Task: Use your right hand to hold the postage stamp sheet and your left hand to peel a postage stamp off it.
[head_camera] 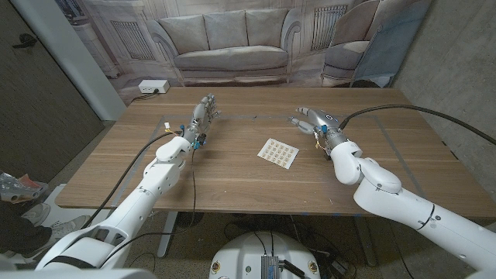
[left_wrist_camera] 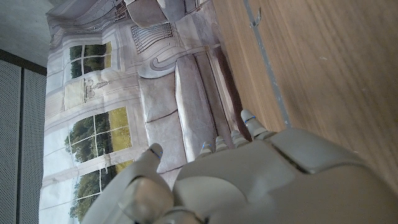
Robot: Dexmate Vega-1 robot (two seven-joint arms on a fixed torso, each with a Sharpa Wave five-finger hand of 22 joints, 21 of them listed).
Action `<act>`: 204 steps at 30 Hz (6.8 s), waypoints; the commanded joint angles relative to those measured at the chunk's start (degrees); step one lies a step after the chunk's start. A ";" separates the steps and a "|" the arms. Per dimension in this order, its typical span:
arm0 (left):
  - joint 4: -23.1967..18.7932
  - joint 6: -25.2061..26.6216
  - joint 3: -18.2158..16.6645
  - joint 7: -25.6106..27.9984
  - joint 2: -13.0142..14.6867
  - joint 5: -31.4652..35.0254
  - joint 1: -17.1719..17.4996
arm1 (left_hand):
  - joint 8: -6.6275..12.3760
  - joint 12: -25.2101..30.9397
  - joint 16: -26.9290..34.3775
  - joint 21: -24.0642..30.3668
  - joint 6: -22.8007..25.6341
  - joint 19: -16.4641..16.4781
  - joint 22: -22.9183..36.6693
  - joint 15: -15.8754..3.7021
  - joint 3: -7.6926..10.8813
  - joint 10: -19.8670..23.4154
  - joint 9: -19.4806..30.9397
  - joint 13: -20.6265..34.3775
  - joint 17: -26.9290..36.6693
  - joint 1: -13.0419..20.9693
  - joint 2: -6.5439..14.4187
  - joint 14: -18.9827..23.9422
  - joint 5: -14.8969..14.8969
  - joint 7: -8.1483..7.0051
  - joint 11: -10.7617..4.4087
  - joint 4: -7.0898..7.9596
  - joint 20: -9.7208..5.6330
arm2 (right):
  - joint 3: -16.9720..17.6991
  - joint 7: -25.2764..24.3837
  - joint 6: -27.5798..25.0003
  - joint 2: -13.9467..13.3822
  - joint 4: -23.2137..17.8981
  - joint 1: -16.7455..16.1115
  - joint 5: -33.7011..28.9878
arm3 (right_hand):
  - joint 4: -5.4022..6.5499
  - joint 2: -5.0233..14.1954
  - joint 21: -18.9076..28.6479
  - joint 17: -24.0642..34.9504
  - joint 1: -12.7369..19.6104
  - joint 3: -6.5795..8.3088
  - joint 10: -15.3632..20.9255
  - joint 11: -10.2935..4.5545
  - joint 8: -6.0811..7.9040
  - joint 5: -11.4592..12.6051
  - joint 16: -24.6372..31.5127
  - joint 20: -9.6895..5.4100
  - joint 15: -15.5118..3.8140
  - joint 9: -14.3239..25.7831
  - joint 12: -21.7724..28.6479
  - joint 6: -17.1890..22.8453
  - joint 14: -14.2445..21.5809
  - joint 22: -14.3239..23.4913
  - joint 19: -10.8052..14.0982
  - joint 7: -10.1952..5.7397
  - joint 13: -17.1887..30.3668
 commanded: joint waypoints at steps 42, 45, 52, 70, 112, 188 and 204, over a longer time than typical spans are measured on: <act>2.34 1.27 1.28 -2.79 -1.66 1.24 -1.73 | 0.29 -0.02 0.02 -0.84 -2.70 -4.12 0.30 0.29 0.04 -3.57 0.33 0.34 0.35 0.01 3.42 -3.29 0.29 -0.19 0.52 -0.18 0.61 | -15.85 21.92 -8.30 -1.49 -3.56 5.30 -27.20 | -2.43 -1.81 -0.24 0.25 1.21 -0.41 2.70 -0.78 0.26 0.38 0.39 -0.42 -3.32 0.22 0.30 2.52 4.07 0.43 4.14 -0.51 0.13; 1.90 1.47 1.24 -2.75 -1.47 1.16 -1.48 | 0.29 -0.04 0.01 -0.90 -2.67 -4.13 0.30 0.34 0.03 -3.59 0.33 0.34 0.35 0.01 3.42 -3.30 0.29 -0.19 0.55 -0.17 0.65 | -17.40 24.31 -8.96 -0.72 -2.80 6.04 -30.77 | -2.66 -1.69 -0.27 0.25 1.54 -0.23 2.92 -0.66 0.25 0.37 0.38 -0.47 -3.48 0.23 0.35 2.59 4.24 0.44 4.22 -0.56 0.13; 1.26 1.72 1.16 -2.30 -1.21 1.09 -1.15 | 0.30 -0.07 -0.02 -1.02 -2.57 -4.09 0.31 0.28 0.02 -3.61 0.34 0.35 0.35 -0.01 3.43 -3.35 0.29 -0.16 0.61 -0.16 0.60 | -17.63 25.74 -8.97 0.51 -1.64 5.79 -32.78 | -3.76 -1.79 -0.33 0.21 3.06 0.26 3.55 -1.08 0.32 0.33 0.35 -0.52 -4.01 0.24 0.45 3.18 4.83 0.47 4.66 -0.63 0.14; 1.49 1.76 1.43 -2.69 -1.17 1.05 -1.55 | 0.30 -0.11 -0.05 -1.27 -2.39 -3.98 0.33 0.39 0.01 -3.66 0.36 0.35 0.35 -0.04 3.45 -3.36 0.30 -0.16 0.67 -0.14 0.61 | -18.76 29.53 -10.64 2.44 0.80 4.67 -37.89 | -4.40 -1.67 -0.40 0.33 4.36 0.73 4.75 -1.37 0.41 0.22 0.33 -0.87 -4.37 0.26 0.70 3.97 5.44 0.52 5.19 -0.68 0.14; 1.67 2.44 2.03 -2.82 -1.26 1.38 -2.31 | 0.29 -0.16 -0.10 -1.94 -1.95 -3.80 0.37 0.39 -0.13 -3.67 0.39 0.36 0.36 -0.19 3.41 -3.47 0.29 -0.31 0.72 -0.08 0.58 | -21.28 32.90 -13.64 5.49 5.65 5.11 -42.93 | -5.75 -2.61 -0.50 0.30 8.70 1.88 6.52 -2.12 0.62 0.39 0.12 -1.55 -5.47 0.26 0.74 6.54 6.81 0.55 6.78 -1.43 0.15; 12.14 -0.22 3.31 -7.52 -4.94 4.11 -8.86 | 0.04 -0.28 -0.25 -3.21 -2.19 -3.71 0.41 0.31 -0.61 -4.01 0.39 0.37 0.34 -0.36 2.95 -3.91 0.23 -0.44 0.82 -0.20 0.55 | -24.50 -1.65 -18.79 10.34 19.13 3.87 -47.70 | -5.37 -0.39 2.25 1.45 27.18 5.66 21.55 -10.80 11.64 0.66 1.98 -7.44 -12.76 1.52 1.92 41.75 18.25 1.03 14.39 -4.55 -0.06; 17.29 -3.22 3.80 -11.01 -7.12 6.34 -11.78 | 0.85 -0.26 -0.31 -3.83 0.23 -3.65 0.31 0.41 -0.50 -4.10 0.35 0.36 0.15 0.75 2.26 -3.90 0.18 -2.18 0.81 -1.24 0.22 | -21.44 -29.07 -16.99 14.07 24.17 2.76 -35.04 | -5.29 -0.12 3.54 2.16 30.19 5.04 24.06 -11.83 11.72 1.26 3.21 -9.38 -13.48 1.02 1.99 43.17 21.66 1.04 16.50 -5.12 0.06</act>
